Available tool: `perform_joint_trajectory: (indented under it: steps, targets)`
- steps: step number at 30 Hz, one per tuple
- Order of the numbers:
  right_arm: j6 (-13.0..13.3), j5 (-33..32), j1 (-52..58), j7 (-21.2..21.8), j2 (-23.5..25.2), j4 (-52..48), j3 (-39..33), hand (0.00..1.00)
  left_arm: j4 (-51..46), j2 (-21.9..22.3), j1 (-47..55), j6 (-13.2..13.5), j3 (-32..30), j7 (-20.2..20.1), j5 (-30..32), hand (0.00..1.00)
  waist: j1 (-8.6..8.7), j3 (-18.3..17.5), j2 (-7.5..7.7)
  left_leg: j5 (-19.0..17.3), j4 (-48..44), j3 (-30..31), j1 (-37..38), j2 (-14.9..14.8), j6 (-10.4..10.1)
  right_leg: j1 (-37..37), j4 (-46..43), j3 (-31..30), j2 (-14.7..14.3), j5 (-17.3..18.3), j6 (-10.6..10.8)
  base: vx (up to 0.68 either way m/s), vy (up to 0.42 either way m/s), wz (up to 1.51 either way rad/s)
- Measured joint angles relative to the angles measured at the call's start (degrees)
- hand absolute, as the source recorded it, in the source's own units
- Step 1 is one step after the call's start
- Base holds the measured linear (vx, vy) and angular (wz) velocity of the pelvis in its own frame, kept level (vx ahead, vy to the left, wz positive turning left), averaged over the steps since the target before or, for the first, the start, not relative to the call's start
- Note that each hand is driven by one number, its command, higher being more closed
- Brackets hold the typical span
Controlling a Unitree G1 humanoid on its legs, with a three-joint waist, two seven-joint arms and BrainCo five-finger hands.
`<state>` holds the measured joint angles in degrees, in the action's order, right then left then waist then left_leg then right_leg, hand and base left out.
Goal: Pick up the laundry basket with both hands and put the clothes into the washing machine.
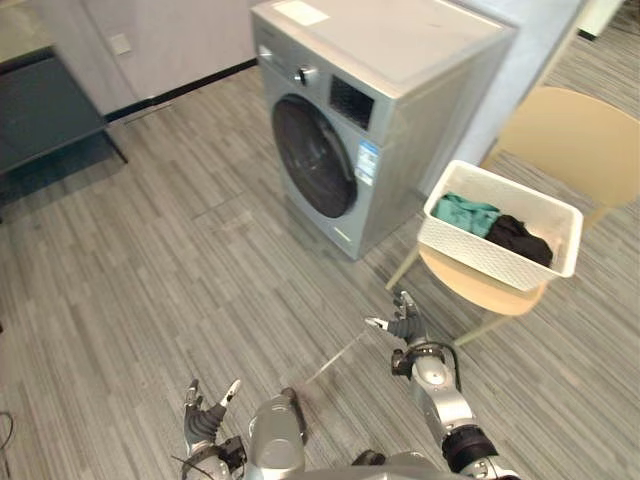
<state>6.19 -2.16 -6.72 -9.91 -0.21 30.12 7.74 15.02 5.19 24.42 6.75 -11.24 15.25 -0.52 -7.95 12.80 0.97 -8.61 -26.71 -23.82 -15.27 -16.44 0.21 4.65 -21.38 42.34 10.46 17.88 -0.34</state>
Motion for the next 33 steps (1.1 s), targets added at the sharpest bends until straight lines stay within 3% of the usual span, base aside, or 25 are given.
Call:
perform_joint_trajectory:
  steps: [2,3,5,6,7,8,9,12,14,16,18,19,20,21,22,23,24,25,26,28,29,32,33]
  targets:
    - [0.01,-0.8,-1.06,-0.12,-0.24,0.0,-0.51,0.0,-0.52,-0.09,-0.39,0.0,0.31,0.03,0.02,0.0,0.32,-0.32,-0.54,1.74,2.9,-0.59,0.3,-1.61,-2.03,1.46,-0.1,3.25,2.17,-0.93,2.73,0.13,0.313,0.94]
    - [0.01,-1.53,-1.52,-0.27,-0.12,0.0,-1.73,0.0,-1.09,-0.2,-0.96,-0.01,0.73,-0.01,0.0,0.0,0.7,-0.46,0.02,2.3,2.23,-0.99,0.08,-0.08,-2.99,2.51,-1.43,5.59,5.22,-0.78,5.84,0.24,0.423,1.01]
    - [0.01,-1.83,-2.51,-0.42,-0.22,-0.17,-3.58,0.0,-1.61,-0.32,-1.08,-0.02,1.44,-0.04,0.06,0.0,0.67,-1.18,1.39,-1.98,-0.45,0.22,-0.47,5.65,0.28,2.83,-9.0,7.87,12.86,-0.7,6.09,0.24,0.372,0.94]
    - [0.01,-1.86,-2.67,-0.5,-0.07,-0.44,-4.0,0.0,-1.62,-0.34,-1.08,-0.07,1.83,-0.07,0.08,0.0,0.77,-1.27,1.56,-3.27,-1.41,0.55,-0.29,7.22,1.43,2.39,-13.33,7.76,15.93,-1.14,4.42,0.25,0.346,0.78]
    - [-0.01,-1.87,-2.67,-0.91,-0.19,-1.26,-4.11,0.0,-1.77,-0.51,-1.05,-0.11,2.03,-0.16,0.09,0.0,0.88,-1.26,1.53,-5.1,-2.59,1.32,0.35,9.39,2.74,0.76,-20.62,5.99,20.03,-2.55,-1.69,0.32,0.399,0.73]
    - [-0.03,-1.86,-2.89,-1.19,-0.09,-1.9,-4.3,0.0,-2.53,-0.65,-0.97,-0.29,2.63,-0.21,0.11,0.0,0.88,-1.2,1.38,-6.86,-3.56,2.12,1.77,10.91,4.36,-2.84,-30.17,-0.85,22.67,-2.95,-5.83,0.44,0.472,0.8]
    - [-0.12,-1.84,-3.09,-1.24,0.0,-2.8,-4.85,0.0,-3.53,-1.79,-0.68,-0.61,2.78,-0.3,0.14,0.0,0.93,-1.12,1.27,-7.64,-2.36,3.1,4.87,12.29,5.43,-8.15,-39.7,-8.64,21.0,-1.77,-4.66,0.36,0.352,0.62]
    - [0.16,-1.82,-3.0,-2.09,-0.07,-4.97,-6.55,0.0,-4.7,-3.95,0.29,-0.77,4.05,-0.34,1.1,0.0,1.28,-0.87,0.85,-7.56,2.95,3.4,11.18,14.01,5.34,-14.74,-42.49,-12.14,15.98,-0.46,-2.51,0.25,0.21,0.17]
    - [0.21,-1.83,-2.98,-2.52,-0.38,-6.04,-8.22,0.0,-4.82,-5.17,0.36,-0.75,5.1,-0.68,1.45,0.0,2.02,-1.31,1.36,-7.45,5.8,3.45,13.21,15.61,5.16,-18.54,-34.89,-8.06,13.94,-0.4,-2.41,0.2,0.121,0.08]
    - [0.18,-1.82,-3.11,-2.91,-0.92,-6.54,-10.12,0.0,-4.14,-5.51,-1.7,-0.78,5.4,-1.52,1.44,0.0,2.43,-1.46,1.55,-7.86,6.66,3.46,13.19,15.65,4.48,-21.05,-18.18,0.55,11.41,-1.18,-2.3,0.22,0.092,0.01]
    - [-0.08,-1.81,-3.09,-4.09,-1.72,-6.34,-10.38,0.0,-2.67,-5.73,-4.23,-0.98,6.11,-1.51,1.45,0.0,2.51,-1.54,1.63,-8.4,6.97,3.36,13.17,15.23,3.52,-21.86,-4.16,5.9,9.14,-5.64,-1.99,0.17,0.038,-0.06]
    - [-0.27,-1.73,-2.86,-4.63,-2.11,-5.95,-10.51,0.0,-0.96,-6.06,-5.93,-1.06,6.87,-1.56,1.45,0.0,2.72,-1.68,1.86,-9.48,6.48,3.43,13.7,15.18,1.95,-21.95,1.12,6.29,8.03,-8.54,-1.68,0.22,-0.009,0.02]
    - [-0.51,-1.72,-2.56,-4.87,-2.31,-5.59,-10.74,0.0,0.52,-6.06,-7.5,-1.19,7.33,-1.55,1.51,0.0,2.9,-1.76,1.36,-11.0,5.44,3.56,14.27,14.52,0.54,-21.82,1.01,4.34,7.31,-10.47,-2.14,0.35,-0.05,-0.02]
    - [-0.73,-1.7,-1.63,-4.9,-2.53,-5.61,-11.05,0.0,2.67,-5.31,-8.73,-1.22,7.3,-1.47,1.69,0.0,3.1,-1.83,-0.93,-13.35,2.33,3.39,15.22,11.77,-0.76,-20.6,-0.5,2.84,4.65,-10.42,-2.2,0.41,-0.074,0.06]
    - [-1.02,-1.71,-0.31,-5.02,-2.01,-5.65,-11.76,0.0,3.67,-5.27,-9.27,-1.27,7.31,-1.35,2.0,0.0,3.96,-1.91,-1.93,-13.72,-8.17,1.86,12.66,7.46,-1.63,-17.73,-1.08,3.32,3.33,-10.15,-2.2,0.35,-0.089,0.02]
    - [-1.19,-1.71,0.19,-5.1,-2.06,-5.62,-12.11,0.0,3.66,-5.11,-9.29,-1.26,7.36,-1.36,2.36,0.0,3.87,-1.69,-2.43,-13.09,-14.64,-0.06,11.22,4.36,-1.05,-16.86,-0.88,3.75,1.97,-11.21,-3.82,0.3,-0.102,-0.24]
    - [-1.65,-1.7,1.12,-5.76,-1.92,-5.73,-12.68,0.0,3.69,-4.76,-8.51,-1.3,7.41,-1.37,2.35,0.0,3.6,-1.94,-4.19,-10.74,-25.4,-3.23,9.87,-2.32,3.04,-14.68,-0.44,2.64,-1.25,-11.6,-5.85,0.29,-0.121,-0.6]
    - [-1.7,-1.68,2.15,-6.44,-1.73,-6.24,-12.99,0.0,3.75,-4.55,-7.39,-1.4,7.64,-1.38,2.3,0.0,3.63,-2.45,-5.18,-7.85,-30.46,-4.21,9.25,-5.84,6.3,-13.32,0.16,1.78,-3.36,-10.86,-6.47,0.4,-0.101,-0.88]
    - [-1.7,-1.67,4.04,-7.0,-0.84,-7.31,-14.72,0.0,3.91,-4.73,-6.51,-1.44,8.47,-1.43,2.25,0.0,3.76,-3.15,-5.27,-0.82,-35.67,-4.75,7.21,-9.38,6.1,-10.98,3.38,-0.1,-5.78,-10.82,-6.9,0.37,-0.061,-0.74]
    - [-1.9,-1.67,4.72,-7.86,0.34,-7.11,-16.66,0.0,5.46,-5.09,-6.75,-1.38,8.87,-1.53,2.29,0.0,3.78,-3.76,-3.27,-2.56,-36.86,-6.34,4.76,-11.29,4.99,-10.43,6.46,-3.04,-6.42,-11.48,-7.62,0.36,-0.075,-0.76]
    - [-2.08,-1.59,4.78,-8.03,0.34,-6.91,-17.41,0.0,5.82,-4.77,-7.42,-1.45,8.85,-1.63,2.29,0.0,4.06,-3.63,-2.42,-4.0,-33.94,-6.49,3.59,-11.86,3.38,-10.15,8.0,-4.97,-6.65,-11.9,-7.34,0.32,-0.08,-0.77]
    - [-2.61,-0.08,4.75,-7.84,-0.78,-6.52,-17.28,0.0,5.83,-3.94,-7.65,-1.44,8.63,-2.24,2.31,0.0,4.09,-3.47,-2.16,-5.82,-22.76,-3.03,3.09,-11.49,-0.17,-8.0,10.8,-8.44,-7.34,-13.29,-5.79,0.26,0.004,-0.77]
    - [-2.58,1.19,4.16,-7.65,-1.27,-5.72,-16.06,0.0,5.71,-3.73,-7.49,-1.42,8.33,-2.64,2.27,0.0,3.88,-3.39,-1.97,-6.02,-14.9,1.62,2.97,-9.94,-1.67,-7.13,11.65,-10.52,-7.49,-13.66,-5.25,0.29,0.145,-0.96]
